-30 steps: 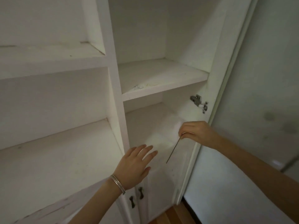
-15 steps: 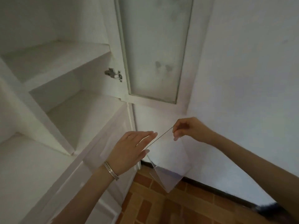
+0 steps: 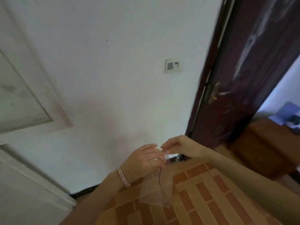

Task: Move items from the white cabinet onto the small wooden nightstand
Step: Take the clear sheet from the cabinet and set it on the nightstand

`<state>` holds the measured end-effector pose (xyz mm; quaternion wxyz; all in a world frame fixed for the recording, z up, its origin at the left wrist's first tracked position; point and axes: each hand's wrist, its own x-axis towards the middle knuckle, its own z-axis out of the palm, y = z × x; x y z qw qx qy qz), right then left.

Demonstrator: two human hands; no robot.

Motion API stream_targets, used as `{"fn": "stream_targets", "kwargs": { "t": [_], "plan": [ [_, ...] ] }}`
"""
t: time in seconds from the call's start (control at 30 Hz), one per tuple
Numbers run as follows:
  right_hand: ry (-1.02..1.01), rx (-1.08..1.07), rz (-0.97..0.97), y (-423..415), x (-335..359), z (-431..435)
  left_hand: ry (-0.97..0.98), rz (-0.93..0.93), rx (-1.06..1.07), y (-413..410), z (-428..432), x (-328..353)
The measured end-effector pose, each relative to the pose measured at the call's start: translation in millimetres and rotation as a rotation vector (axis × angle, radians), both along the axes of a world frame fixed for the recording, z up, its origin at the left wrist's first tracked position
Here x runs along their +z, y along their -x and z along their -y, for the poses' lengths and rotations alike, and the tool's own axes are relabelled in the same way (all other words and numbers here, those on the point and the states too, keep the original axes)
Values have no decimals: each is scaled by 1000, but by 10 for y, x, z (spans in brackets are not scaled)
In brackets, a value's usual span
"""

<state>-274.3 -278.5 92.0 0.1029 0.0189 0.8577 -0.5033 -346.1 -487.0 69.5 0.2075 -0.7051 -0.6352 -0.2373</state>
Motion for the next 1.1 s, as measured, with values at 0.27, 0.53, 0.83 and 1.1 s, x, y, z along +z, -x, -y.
{"fn": "stream_targets", "kwargs": {
  "t": [0.27,0.53,0.83,1.1],
  "plan": [
    [-29,-243,120,-1788,-83,-1449,166,386,-12,-1019,-1727,-40],
    [-200,-395,121,-2947,47,-2202,303,422,-13,-1863,-3062,-21],
    [-547,-617,148,-3475,-244,-2870,509,74,-109,-2266,-4145,-142],
    [-498,-981,212,-3727,-236,-3941,436,-48,-182,-1823,-5102,-383]
  ]
}}
